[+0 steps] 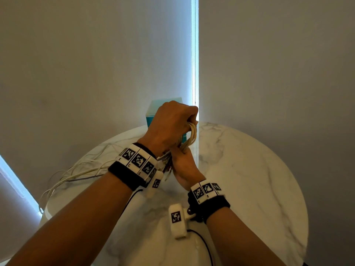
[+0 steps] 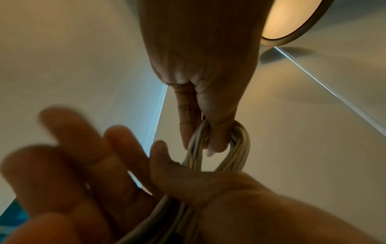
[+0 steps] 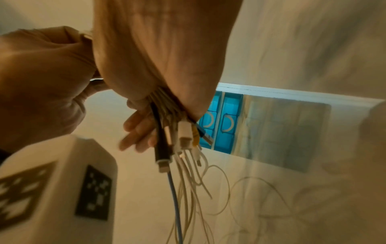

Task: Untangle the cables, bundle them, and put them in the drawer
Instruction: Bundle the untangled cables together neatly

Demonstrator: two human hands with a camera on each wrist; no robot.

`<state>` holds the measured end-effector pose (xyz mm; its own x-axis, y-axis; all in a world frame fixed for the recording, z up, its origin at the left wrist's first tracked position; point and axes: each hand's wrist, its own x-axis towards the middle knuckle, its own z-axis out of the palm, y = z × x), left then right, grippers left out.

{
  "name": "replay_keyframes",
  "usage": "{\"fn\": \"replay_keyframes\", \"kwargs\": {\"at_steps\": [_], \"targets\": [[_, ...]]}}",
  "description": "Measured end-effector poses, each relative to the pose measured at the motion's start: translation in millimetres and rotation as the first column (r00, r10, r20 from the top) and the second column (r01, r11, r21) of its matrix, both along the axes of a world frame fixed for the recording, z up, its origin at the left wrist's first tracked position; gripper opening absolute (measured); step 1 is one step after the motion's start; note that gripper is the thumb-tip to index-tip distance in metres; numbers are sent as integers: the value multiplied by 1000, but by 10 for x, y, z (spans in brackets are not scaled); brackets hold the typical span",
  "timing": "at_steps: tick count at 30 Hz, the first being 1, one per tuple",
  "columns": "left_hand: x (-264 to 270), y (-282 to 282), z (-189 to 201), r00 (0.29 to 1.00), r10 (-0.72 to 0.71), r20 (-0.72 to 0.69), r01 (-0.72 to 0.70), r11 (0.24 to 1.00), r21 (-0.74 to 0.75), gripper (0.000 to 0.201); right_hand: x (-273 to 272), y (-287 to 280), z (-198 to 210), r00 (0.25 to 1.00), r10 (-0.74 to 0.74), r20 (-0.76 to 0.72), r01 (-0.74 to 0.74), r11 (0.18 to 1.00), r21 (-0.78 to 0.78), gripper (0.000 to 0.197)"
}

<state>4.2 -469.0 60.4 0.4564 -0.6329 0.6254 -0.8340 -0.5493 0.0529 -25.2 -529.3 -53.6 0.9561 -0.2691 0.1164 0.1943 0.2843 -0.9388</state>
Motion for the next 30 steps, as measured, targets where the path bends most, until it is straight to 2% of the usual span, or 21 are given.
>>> {"fn": "replay_keyframes", "kwargs": {"at_steps": [3,6,9,11,13,15,18,20,21,23,25,30], "targets": [[-39,5,15,1000,-1,-7,1,1000,8,13,2,-10,4,997,76,-27,-71,987,142,36],[-128,-23,-27,1000,-7,-5,7,997,79,18,58,-4,-18,981,7,-194,46,963,266,49],[-125,-35,-109,998,-14,-63,18,998,55,13,144,21,-106,964,-108,-243,161,963,214,58],[-41,39,-145,976,-25,-217,15,999,-47,12,178,32,-142,973,-138,-186,175,964,202,56],[75,156,-210,889,-85,-450,39,993,-110,34,164,-2,-136,977,-140,-164,175,959,224,49],[169,295,-320,777,-86,-624,40,995,-87,58,152,-71,-122,976,-153,-158,186,956,225,40],[287,543,-598,704,80,-705,60,983,171,90,143,-149,-108,982,-145,-119,170,956,238,32],[316,691,-782,669,211,-713,65,938,339,108,152,-171,-110,986,-122,-112,151,939,309,45],[325,746,-854,687,261,-679,62,909,412,106,155,-174,-109,990,-102,-99,130,930,344,51],[366,823,-964,777,297,-555,47,852,522,76,150,-179,-107,994,-67,-83,94,916,389,58],[424,888,-1007,829,274,-487,18,859,512,47,144,-214,-115,995,-49,-85,80,906,416,59],[501,1117,-848,832,172,-527,3,949,315,47,95,-365,-60,1000,-4,-8,8,870,494,59]]}}
